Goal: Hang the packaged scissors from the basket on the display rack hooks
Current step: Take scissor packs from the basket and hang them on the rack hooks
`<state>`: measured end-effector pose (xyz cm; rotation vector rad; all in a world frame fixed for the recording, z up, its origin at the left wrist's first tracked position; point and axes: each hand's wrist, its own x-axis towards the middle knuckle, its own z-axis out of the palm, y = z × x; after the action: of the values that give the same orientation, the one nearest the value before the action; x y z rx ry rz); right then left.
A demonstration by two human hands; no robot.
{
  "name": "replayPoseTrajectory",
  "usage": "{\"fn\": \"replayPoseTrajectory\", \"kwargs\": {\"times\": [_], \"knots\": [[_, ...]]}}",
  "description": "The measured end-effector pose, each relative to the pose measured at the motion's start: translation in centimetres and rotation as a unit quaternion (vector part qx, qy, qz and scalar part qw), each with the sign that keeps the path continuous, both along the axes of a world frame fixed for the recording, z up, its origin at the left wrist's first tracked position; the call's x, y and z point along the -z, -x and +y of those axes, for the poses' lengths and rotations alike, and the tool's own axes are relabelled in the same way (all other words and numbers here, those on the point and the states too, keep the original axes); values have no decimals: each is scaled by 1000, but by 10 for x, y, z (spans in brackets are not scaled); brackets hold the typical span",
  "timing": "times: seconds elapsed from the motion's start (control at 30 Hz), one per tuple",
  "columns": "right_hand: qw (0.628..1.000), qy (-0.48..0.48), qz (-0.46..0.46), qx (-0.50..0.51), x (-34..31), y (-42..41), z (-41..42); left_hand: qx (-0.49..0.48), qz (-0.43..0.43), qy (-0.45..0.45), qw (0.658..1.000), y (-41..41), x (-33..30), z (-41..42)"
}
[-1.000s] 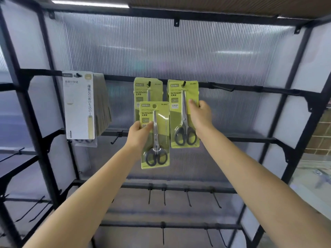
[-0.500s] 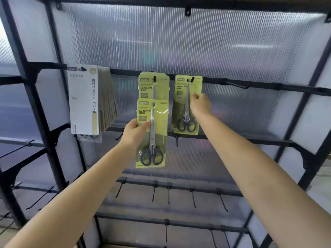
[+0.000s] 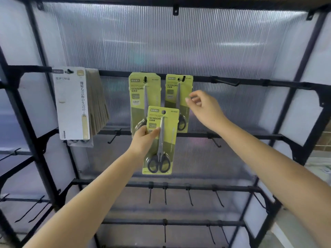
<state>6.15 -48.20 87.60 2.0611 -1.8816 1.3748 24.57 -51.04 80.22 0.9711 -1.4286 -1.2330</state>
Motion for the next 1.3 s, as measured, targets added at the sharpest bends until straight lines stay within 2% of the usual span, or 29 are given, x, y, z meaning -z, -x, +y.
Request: {"fn": "replayPoseTrajectory", "kwargs": {"times": [0.1, 0.23, 0.4, 0.5, 0.67, 1.0, 1.3], "knots": [[998, -38, 35, -24, 1, -2, 20, 24, 6, -8, 1000, 19, 2, 5], [996, -43, 75, -4, 7, 6, 30, 61, 6, -21, 998, 37, 6, 13], [998, -56, 32, -5, -3, 8, 35, 105, 43, -20, 993, 40, 3, 20], [999, -23, 39, -3, -19, 4, 33, 125, 47, -18, 991, 35, 4, 19], [998, 33, 49, 13, -50, 1, 26, 61, -3, 13, 998, 25, 6, 16], [997, 63, -19, 31, -69, -3, 8, -19, 17, 55, 998, 17, -17, 5], [994, 73, 56, 62, -59, 0, -9, -54, 4, 3, 999, 33, -11, -15]]}}
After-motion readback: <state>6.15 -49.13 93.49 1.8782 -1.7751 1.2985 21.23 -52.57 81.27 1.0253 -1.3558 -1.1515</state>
